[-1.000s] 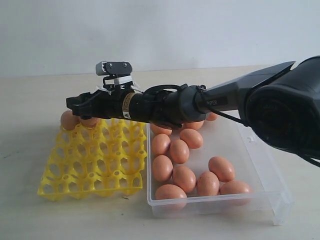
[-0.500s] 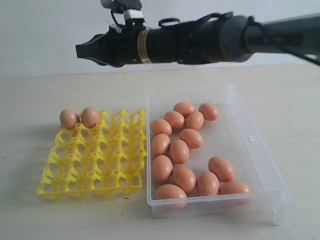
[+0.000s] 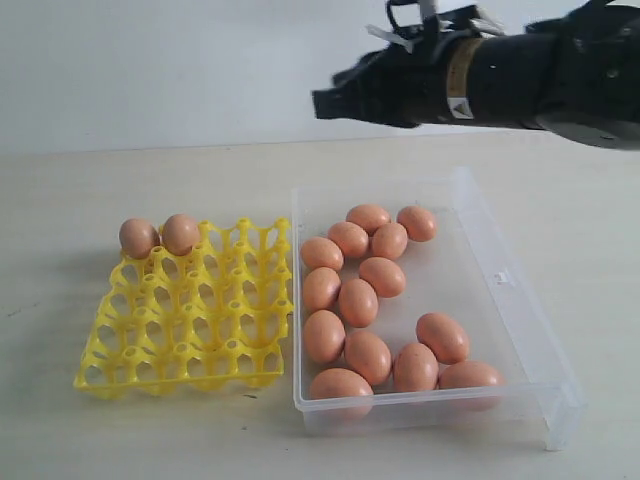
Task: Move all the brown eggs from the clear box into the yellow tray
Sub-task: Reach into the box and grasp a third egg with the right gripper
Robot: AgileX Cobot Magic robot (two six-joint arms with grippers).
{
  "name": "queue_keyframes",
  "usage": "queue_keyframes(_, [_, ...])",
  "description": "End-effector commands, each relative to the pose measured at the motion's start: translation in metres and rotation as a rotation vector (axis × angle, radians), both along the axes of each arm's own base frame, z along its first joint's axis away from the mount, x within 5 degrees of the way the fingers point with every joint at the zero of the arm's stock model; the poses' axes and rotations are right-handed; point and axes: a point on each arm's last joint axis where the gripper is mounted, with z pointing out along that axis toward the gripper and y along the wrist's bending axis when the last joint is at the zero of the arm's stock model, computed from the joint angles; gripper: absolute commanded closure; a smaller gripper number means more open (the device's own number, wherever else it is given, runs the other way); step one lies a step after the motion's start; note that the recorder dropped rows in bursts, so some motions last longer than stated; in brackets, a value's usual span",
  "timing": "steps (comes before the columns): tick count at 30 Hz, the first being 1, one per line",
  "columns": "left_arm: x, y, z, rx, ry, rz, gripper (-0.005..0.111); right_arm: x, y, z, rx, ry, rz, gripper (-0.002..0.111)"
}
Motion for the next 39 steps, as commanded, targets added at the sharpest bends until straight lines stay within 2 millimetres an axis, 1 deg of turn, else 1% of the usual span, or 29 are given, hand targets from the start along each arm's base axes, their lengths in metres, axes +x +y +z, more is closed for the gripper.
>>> queue_keyframes(1, [0.000,-0.001,0.003,-0.005,-0.022,-0.008,0.107,-0.021,-0.042,-0.020,-0.315,0.238,-0.247,0.108])
queue_keyframes(4, [0.000,-0.001,0.003,-0.005,-0.022,-0.008,0.107,-0.032,-0.051,-0.029,-0.439,0.388,-0.258,0.108])
queue_keyframes(8, [0.000,-0.001,0.003,-0.005,-0.022,-0.008,0.107,-0.042,-0.055,-0.041,-0.514,0.539,-0.250,0.108])
queue_keyframes(10, [0.000,-0.001,0.003,-0.005,-0.022,-0.008,0.107,-0.046,-0.053,-0.045,-0.513,0.586,-0.208,0.108])
queue_keyframes(12, [0.000,-0.001,0.003,-0.005,-0.022,-0.008,0.107,-0.048,-0.047,-0.048,-0.499,0.613,-0.133,0.105])
queue_keyframes(14, [0.000,-0.001,0.003,-0.005,-0.022,-0.008,0.107,-0.050,-0.041,-0.054,-0.494,0.636,-0.053,0.098])
queue_keyframes(17, [0.000,-0.001,0.003,-0.005,-0.022,-0.008,0.107,-0.048,-0.036,-0.067,-0.486,0.683,-0.014,0.083])
queue_keyframes(19, [0.000,-0.001,0.003,-0.005,-0.022,-0.008,0.107,-0.046,-0.035,-0.076,-0.497,0.712,-0.014,0.068])
queue_keyframes(22, [0.000,-0.001,0.003,-0.005,-0.022,-0.008,0.107,-0.044,-0.034,-0.088,-0.514,0.744,-0.012,0.050])
queue_keyframes(24, [0.000,-0.001,0.003,-0.005,-0.022,-0.008,0.107,-0.042,-0.033,-0.094,-0.517,0.751,-0.013,0.045])
queue_keyframes(29, [0.000,-0.001,0.003,-0.005,-0.022,-0.008,0.107,-0.035,-0.030,-0.108,-0.515,0.739,-0.019,0.045])
queue_keyframes(36, [0.000,-0.001,0.003,-0.005,-0.022,-0.008,0.107,-0.030,-0.029,-0.133,-0.553,0.772,-0.013,0.045])
queue_keyframes(37, [0.000,-0.001,0.003,-0.005,-0.022,-0.008,0.107,-0.030,-0.029,-0.136,-0.558,0.776,-0.012,0.047])
queue_keyframes(39, [0.000,-0.001,0.003,-0.005,-0.022,-0.008,0.107,-0.029,-0.029,-0.138,-0.563,0.779,-0.010,0.058])
